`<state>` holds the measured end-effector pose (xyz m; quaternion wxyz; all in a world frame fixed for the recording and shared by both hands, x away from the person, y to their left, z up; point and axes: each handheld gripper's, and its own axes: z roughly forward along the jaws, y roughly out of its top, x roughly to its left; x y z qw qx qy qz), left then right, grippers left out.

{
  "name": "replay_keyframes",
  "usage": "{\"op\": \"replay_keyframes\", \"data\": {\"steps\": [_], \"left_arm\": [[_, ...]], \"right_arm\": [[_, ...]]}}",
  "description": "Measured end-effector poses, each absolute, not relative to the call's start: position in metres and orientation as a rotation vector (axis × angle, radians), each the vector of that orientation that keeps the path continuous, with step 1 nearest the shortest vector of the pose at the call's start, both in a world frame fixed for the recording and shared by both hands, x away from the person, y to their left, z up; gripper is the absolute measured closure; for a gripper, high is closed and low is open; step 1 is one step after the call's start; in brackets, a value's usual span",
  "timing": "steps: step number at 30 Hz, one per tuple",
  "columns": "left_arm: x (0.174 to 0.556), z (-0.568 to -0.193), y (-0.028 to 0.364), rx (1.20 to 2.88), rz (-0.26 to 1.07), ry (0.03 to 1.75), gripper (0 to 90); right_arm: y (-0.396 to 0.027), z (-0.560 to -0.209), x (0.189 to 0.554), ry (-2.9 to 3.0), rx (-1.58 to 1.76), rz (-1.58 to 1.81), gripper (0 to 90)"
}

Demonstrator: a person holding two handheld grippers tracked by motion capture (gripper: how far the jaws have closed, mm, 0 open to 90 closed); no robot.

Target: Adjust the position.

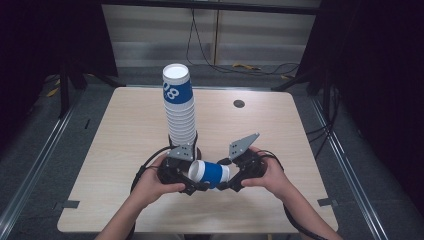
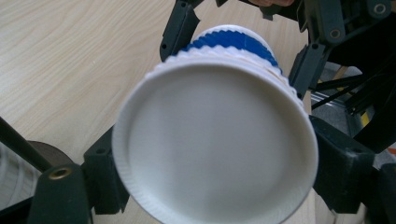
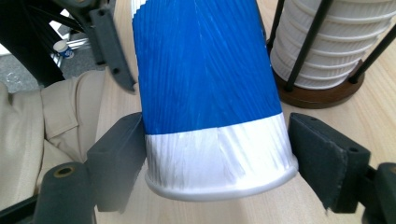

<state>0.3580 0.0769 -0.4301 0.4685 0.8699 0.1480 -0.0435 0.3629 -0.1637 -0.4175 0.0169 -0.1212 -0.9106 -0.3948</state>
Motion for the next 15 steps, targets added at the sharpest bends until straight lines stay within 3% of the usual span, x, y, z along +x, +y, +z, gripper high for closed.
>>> {"op": "replay_keyframes", "data": {"steps": [15], "left_arm": [[0.3546,-0.4317,0.0722,2.283,-0.017,0.334,19.1]], "right_arm": [[-0.1705,-0.4129,0.3606,-2.913,-0.365,-1.109,20.8]]}}
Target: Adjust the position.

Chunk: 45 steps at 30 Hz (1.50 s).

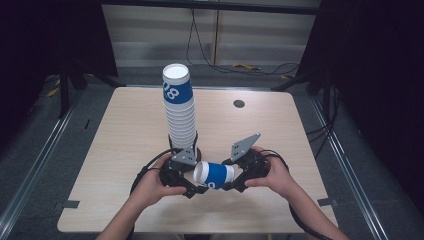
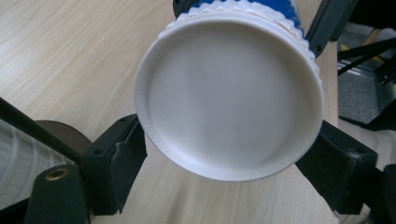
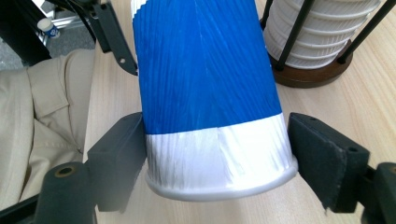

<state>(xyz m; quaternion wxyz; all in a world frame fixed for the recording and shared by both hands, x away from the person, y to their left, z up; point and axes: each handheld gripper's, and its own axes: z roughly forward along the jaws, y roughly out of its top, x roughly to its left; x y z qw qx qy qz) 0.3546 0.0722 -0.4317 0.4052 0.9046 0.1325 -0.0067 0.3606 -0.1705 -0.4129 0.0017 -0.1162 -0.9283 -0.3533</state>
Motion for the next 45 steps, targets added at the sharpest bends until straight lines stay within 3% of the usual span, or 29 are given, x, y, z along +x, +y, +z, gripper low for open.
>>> {"op": "replay_keyframes", "data": {"steps": [37,45], "left_arm": [[0.344,-0.427,0.053,2.462,0.106,0.256,19.7],[0.342,-0.426,0.051,2.479,0.105,0.238,23.2]], "right_arm": [[-0.151,-0.406,0.361,-3.041,-0.243,-0.713,20.0],[-0.148,-0.407,0.362,-3.041,-0.225,-0.664,19.8]]}}
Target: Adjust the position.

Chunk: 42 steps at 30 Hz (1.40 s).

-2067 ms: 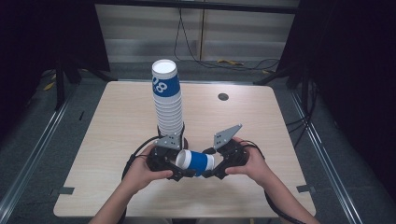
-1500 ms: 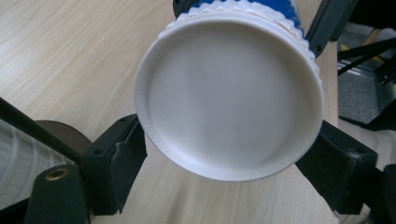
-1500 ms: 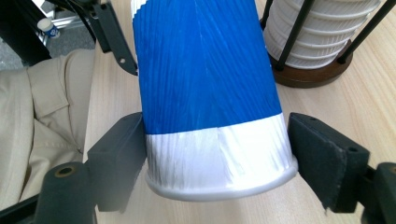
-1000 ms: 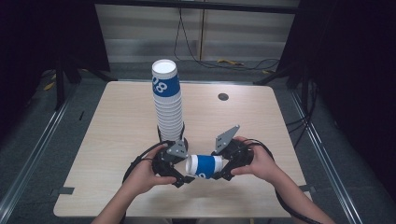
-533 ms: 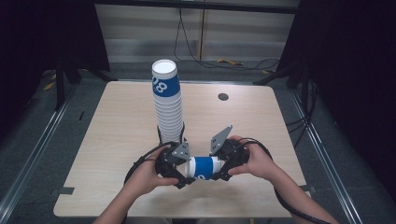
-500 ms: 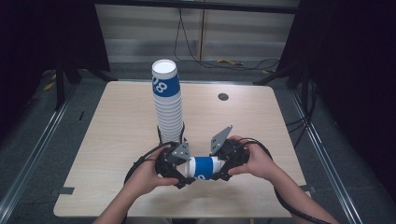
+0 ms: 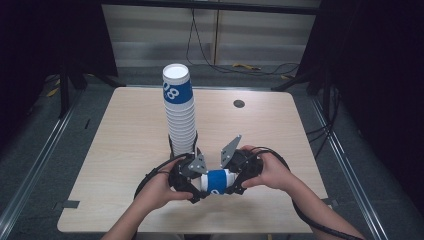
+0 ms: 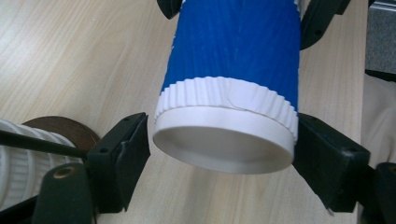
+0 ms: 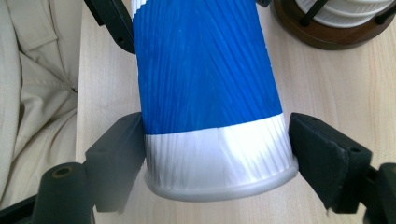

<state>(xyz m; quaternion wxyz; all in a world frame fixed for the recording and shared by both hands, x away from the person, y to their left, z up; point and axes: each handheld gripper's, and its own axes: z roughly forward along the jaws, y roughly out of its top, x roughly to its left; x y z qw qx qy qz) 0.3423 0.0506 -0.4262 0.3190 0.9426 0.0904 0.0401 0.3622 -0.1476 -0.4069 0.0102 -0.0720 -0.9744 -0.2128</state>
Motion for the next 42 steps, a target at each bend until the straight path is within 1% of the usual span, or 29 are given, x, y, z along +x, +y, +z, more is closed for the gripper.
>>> {"op": "replay_keyframes", "data": {"steps": [6,9,18,24,31,42], "left_arm": [[0.341,-0.428,0.048,2.505,0.1,0.212,26.4],[0.341,-0.429,0.047,2.516,0.124,0.203,26.5],[0.343,-0.427,0.046,2.554,0.104,0.226,27.1],[0.342,-0.428,0.045,2.573,0.118,0.217,27.7],[0.346,-0.426,0.039,2.627,0.144,0.168,27.9],[0.343,-0.427,0.037,2.63,0.116,0.171,29.6]], "right_arm": [[-0.146,-0.407,0.362,-3.036,-0.231,-0.657,19.7],[-0.145,-0.407,0.363,-3.033,-0.23,-0.653,19.7],[-0.141,-0.408,0.365,-3.029,-0.227,-0.653,19.6],[-0.139,-0.409,0.366,-3.024,-0.225,-0.645,19.5],[-0.136,-0.408,0.368,-3.029,-0.223,-0.633,19.5],[-0.139,-0.405,0.366,-3.026,-0.194,-0.644,18.2]]}}
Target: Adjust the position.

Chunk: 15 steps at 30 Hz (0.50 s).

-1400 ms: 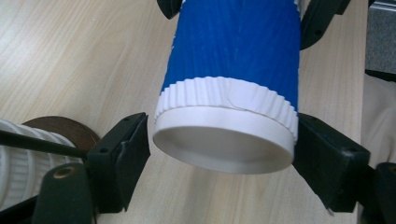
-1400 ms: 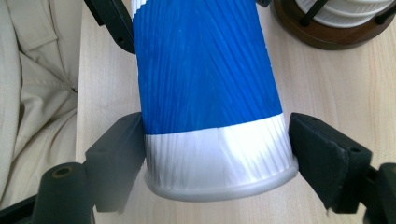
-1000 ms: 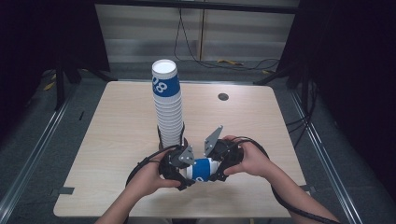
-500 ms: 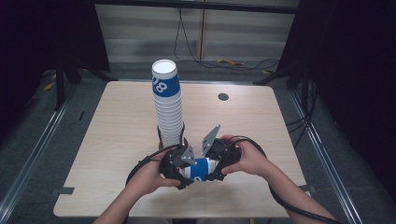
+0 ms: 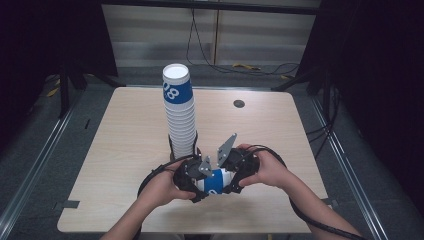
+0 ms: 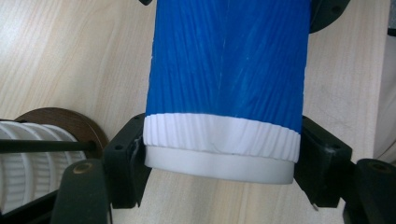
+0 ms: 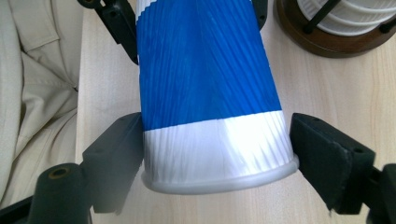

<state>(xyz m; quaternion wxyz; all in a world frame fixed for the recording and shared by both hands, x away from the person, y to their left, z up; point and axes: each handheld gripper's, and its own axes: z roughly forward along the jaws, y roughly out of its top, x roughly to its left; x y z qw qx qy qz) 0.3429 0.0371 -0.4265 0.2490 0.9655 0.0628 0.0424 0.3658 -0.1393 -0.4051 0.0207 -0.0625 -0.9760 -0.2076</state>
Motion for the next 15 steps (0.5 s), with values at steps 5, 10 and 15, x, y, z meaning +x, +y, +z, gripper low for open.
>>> {"op": "replay_keyframes", "data": {"steps": [5,10,15], "left_arm": [[0.341,-0.428,0.04,2.602,0.094,0.171,29.6],[0.341,-0.426,0.044,2.582,0.086,0.161,29.5],[0.342,-0.424,0.049,2.554,0.07,0.186,29.6]], "right_arm": [[-0.141,-0.405,0.363,-3.011,-0.167,-0.669,16.8],[-0.146,-0.407,0.362,-3.005,-0.178,-0.687,13.9],[-0.155,-0.411,0.365,-2.978,-0.215,-0.761,13.2]]}}
